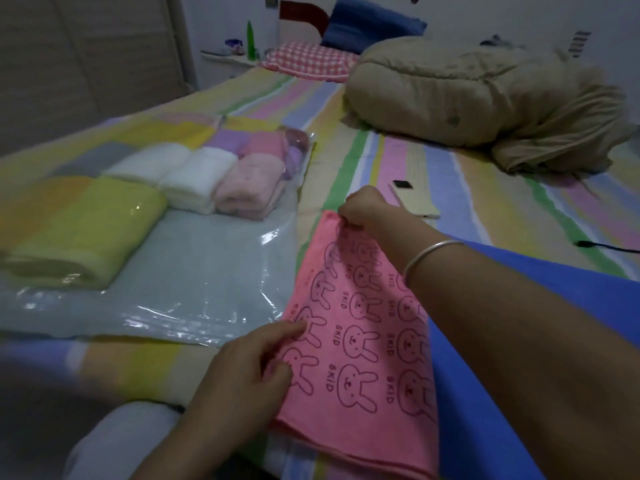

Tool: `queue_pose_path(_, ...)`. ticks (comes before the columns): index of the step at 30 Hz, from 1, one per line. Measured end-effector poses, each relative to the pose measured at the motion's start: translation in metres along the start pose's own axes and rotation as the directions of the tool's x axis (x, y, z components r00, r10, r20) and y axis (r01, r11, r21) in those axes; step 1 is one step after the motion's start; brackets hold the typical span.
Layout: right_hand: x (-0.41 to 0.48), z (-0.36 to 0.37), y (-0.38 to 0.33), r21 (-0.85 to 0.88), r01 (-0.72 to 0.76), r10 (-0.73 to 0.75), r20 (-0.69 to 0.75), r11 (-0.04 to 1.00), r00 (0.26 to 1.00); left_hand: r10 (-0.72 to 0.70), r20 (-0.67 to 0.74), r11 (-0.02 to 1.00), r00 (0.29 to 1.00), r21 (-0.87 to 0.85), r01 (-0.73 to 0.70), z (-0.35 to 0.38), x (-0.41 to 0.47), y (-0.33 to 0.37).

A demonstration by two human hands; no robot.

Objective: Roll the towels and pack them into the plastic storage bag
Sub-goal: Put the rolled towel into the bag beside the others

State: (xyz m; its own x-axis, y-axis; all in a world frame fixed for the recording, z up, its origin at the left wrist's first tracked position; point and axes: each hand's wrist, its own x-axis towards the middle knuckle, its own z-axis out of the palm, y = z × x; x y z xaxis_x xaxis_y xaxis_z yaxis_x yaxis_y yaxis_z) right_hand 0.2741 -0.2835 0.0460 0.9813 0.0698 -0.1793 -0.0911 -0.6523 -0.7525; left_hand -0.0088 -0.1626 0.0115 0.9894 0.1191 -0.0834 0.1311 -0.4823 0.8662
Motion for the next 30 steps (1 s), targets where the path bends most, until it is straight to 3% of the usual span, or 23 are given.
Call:
queue_pose_path(6, 0.003, 0.028, -0.001, 0.004, -0.019, 0.019, -0.019, 1.0, 1.0, -0.012, 0.036, 0.995, 0.999, -0.096, 0.016, -0.006, 0.002, -0.014)
queue_pose_path(9, -0.011, 0.023, 0.004, 0.158, 0.05, -0.05, -0.005, 0.986, 0.999, 0.042, 0.053, 0.998, 0.998, -0.054, -0.04, -0.01, 0.0, -0.014)
queue_pose_path(11, -0.028, 0.009, 0.015, 0.138, 0.133, -0.125, -0.066, 0.982, 0.99, 0.094, -0.026, 0.984, 0.995, 0.154, -0.089, -0.013, 0.001, -0.011)
queue_pose_path(13, -0.045, -0.007, 0.034, -0.054, 0.242, -0.247, -0.124, 0.969, 0.961, 0.202, -0.139, 0.87, 0.97, 0.48, -0.113, -0.016, 0.003, -0.001)
queue_pose_path(15, -0.066, -0.019, 0.06, -0.286, 0.298, -0.342, -0.117, 0.911, 0.933, 0.388, -0.184, 0.786, 0.903, 0.577, -0.22, -0.012, 0.008, 0.011)
queue_pose_path(17, -0.087, -0.022, 0.094, -0.501, 0.303, -0.373, -0.042, 0.81, 0.927, 0.545, -0.086, 0.719, 0.834, 0.561, -0.411, 0.001, 0.015, 0.018)
queue_pose_path(19, -0.116, -0.017, 0.126, -0.597, 0.311, -0.351, 0.052, 0.74, 0.935, 0.619, 0.077, 0.613, 0.782, 0.576, -0.542, 0.02, 0.019, 0.02)
queue_pose_path(21, -0.157, -0.013, 0.146, -0.531, 0.352, -0.337, 0.129, 0.771, 0.933, 0.58, 0.246, 0.533, 0.776, 0.606, -0.591, 0.036, 0.022, 0.01)
queue_pose_path(23, -0.196, -0.018, 0.154, -0.333, 0.44, -0.406, 0.172, 0.834, 0.898, 0.474, 0.35, 0.504, 0.808, 0.645, -0.575, 0.043, 0.024, -0.006)
queue_pose_path(25, -0.225, -0.029, 0.163, -0.188, 0.511, -0.486, 0.166, 0.839, 0.858, 0.449, 0.367, 0.497, 0.814, 0.655, -0.569, 0.043, 0.025, -0.018)
queue_pose_path(27, -0.242, -0.037, 0.175, -0.292, 0.586, -0.563, 0.166, 0.756, 0.81, 0.43, 0.359, 0.561, 0.828, 0.612, -0.557, 0.039, 0.025, -0.016)
queue_pose_path(30, -0.251, -0.041, 0.186, -0.471, 0.692, -0.696, 0.203, 0.547, 0.689, 0.461, 0.314, 0.636, 0.83, 0.535, -0.556, 0.037, 0.018, -0.005)
